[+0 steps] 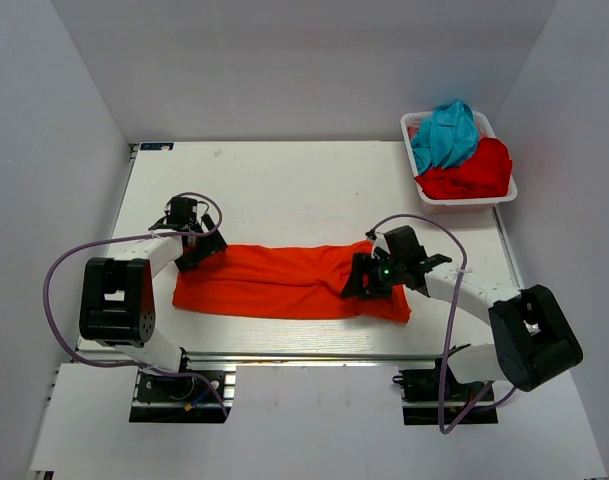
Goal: Fold and stack the t-shirts
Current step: Fold the other side of the tshirt into a rectangle, then rotate the tshirt 90 degrees
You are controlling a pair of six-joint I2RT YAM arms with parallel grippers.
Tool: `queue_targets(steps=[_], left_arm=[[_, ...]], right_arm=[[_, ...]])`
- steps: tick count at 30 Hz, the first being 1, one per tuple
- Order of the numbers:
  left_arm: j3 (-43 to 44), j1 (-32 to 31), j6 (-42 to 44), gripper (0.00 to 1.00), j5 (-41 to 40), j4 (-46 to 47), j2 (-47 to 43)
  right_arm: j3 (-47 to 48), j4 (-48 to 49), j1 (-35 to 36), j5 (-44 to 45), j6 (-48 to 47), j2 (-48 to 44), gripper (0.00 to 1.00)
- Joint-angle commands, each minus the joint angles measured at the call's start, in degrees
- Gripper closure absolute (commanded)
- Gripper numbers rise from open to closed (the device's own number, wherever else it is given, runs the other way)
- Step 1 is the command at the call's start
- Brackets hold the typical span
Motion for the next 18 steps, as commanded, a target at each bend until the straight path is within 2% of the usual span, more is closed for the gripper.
queue_targets(steps=[1,2,5,6,9,13,18], left_arm=[[-0.74,0.46,0.3,0.01,-2.61,-6.01,0.29],[-0.74,0.46,0.3,0.01,-2.62,-6.54,-0.4],[-0.74,0.98,-0.75,0.01,-3.85,-7.07,-1.46],[-0.74,0.98,-0.75,0.01,-3.85,-7.07,-1.47],[-0.74,0.98,-1.28,0.01,-4.38,-7.69,-2.08],[-0.74,0.98,-1.28,0.01,-4.91,-7.69,-2.08],[-0.74,0.98,-1.81,0.01,-6.92,-9.01,-2.61]], right_arm=[[0.28,0.31,0.07,-2.45,-0.94,0.44,0.26],[1.41,-0.49,-0.02,-2.37,-1.99,0.09,0.22],[5.27,-4.27,0.25,-0.7,-5.06,-3.25,0.17],[6.16,-5.84,-0.02,1.92,-6.12,-4.04,0.1],[11.08,-9.9,0.07,5.97,-9.03,-6.15,0.1],[14.96,-10.43,0.16,8.18,-10.53,-4.75,0.1],[18.12,-8.85,-0.2,18.18,-5.52,3.68,0.1]])
